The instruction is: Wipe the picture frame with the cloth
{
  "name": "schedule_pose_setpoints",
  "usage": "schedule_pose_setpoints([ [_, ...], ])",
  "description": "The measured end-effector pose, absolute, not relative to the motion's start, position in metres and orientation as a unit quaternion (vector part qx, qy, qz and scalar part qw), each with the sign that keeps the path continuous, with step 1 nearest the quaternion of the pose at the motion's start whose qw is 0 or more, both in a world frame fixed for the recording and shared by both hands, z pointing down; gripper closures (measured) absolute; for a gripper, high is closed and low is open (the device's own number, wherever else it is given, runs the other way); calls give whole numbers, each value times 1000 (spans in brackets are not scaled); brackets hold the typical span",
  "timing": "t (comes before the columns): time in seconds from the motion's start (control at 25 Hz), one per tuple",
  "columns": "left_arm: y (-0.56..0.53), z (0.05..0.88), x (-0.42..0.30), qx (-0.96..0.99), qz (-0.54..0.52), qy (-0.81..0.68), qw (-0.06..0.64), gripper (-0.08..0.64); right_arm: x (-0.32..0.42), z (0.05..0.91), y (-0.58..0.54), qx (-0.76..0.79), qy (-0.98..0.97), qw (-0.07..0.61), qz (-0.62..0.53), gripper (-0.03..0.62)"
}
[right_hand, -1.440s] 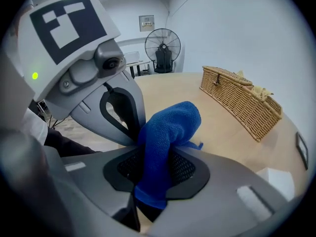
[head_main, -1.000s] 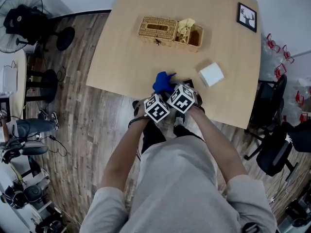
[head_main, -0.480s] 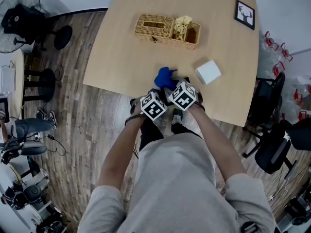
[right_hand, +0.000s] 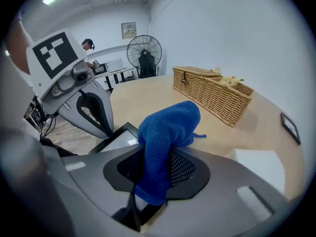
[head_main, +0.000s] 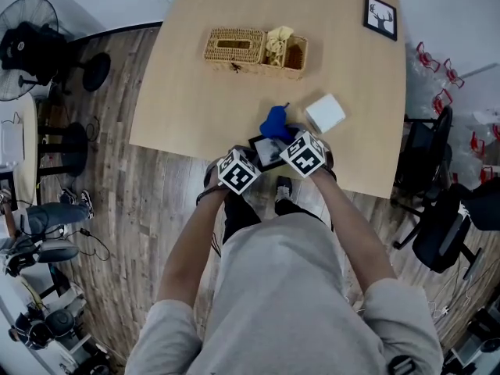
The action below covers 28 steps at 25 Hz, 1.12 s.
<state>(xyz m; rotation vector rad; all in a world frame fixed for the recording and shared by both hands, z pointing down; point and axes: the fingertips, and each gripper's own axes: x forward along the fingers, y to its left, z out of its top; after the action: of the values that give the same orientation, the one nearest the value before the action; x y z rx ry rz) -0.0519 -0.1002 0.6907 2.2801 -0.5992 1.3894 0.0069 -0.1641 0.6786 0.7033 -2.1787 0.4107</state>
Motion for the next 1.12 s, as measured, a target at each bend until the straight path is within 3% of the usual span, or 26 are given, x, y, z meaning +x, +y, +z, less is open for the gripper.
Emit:
schedule_pose_setpoints([
  [1.12,-104,691,-54,798,480,-279,233,508,67,680,-99,310,-850,365,219,486],
])
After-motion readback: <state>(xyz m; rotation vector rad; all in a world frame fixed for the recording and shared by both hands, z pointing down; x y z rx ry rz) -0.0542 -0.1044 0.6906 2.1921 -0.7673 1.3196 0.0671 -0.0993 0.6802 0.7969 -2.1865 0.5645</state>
